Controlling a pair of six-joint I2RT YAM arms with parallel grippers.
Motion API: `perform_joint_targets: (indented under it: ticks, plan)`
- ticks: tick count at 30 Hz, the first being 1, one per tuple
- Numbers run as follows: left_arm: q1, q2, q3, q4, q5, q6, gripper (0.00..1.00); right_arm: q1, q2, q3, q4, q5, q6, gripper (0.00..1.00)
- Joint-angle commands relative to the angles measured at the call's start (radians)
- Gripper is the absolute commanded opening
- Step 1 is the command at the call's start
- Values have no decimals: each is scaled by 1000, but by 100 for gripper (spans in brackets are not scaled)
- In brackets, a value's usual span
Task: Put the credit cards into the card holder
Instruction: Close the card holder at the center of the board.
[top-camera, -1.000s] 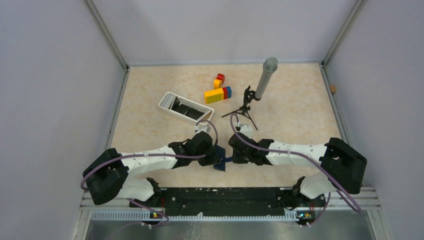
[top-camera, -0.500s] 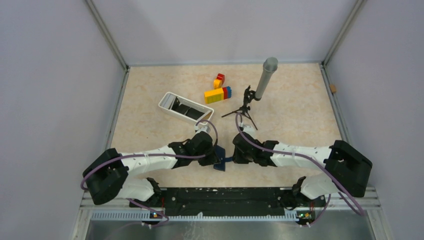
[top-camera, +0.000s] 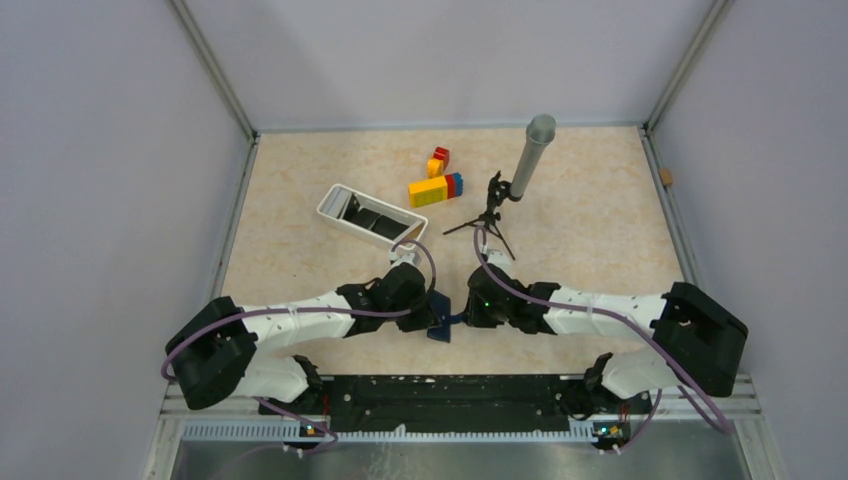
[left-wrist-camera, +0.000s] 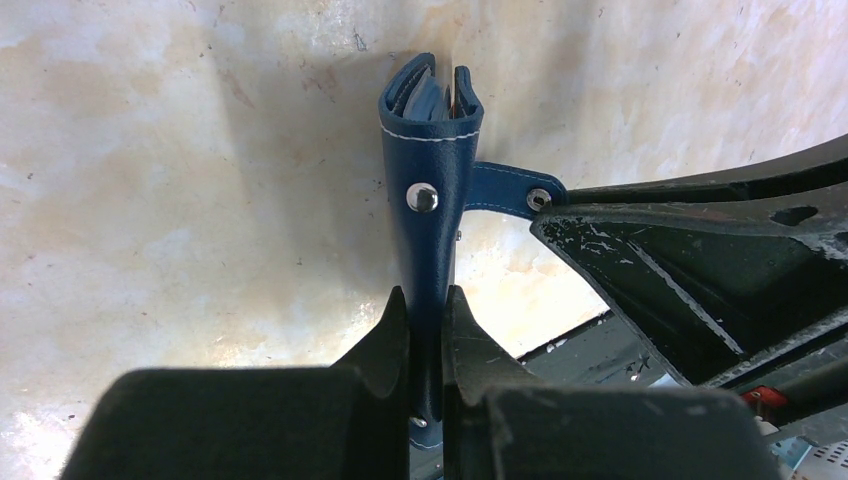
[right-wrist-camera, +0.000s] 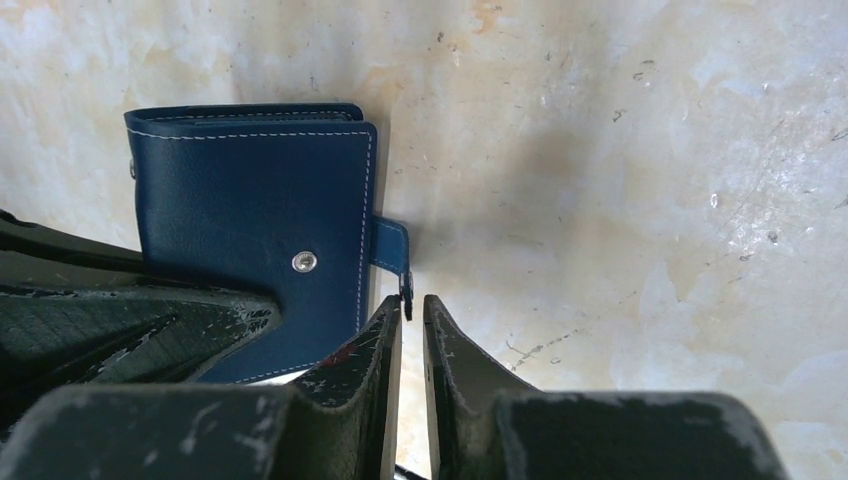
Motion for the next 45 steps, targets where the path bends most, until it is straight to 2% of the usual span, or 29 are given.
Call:
perform_joint_targets:
  ticks: [1,10,16,26,45]
  plan:
    - [-2,-3,24,-32,-24,13,0,-11,-42,-8,37,-3,8,13]
    - [-2,1,27,-33,-22,16,0,-12,-47,-8,39,2,8,13]
    - [-2,1,29,-33,-22,16,0,-14,-53,-9,41,0,6,8]
    - [-2,2,29,-33,-22,18,0,-12,-49,-13,50,-6,5,4]
    - [-2,-12,23,-35,-22,16,0,-14,-20,-24,94,-37,0,3]
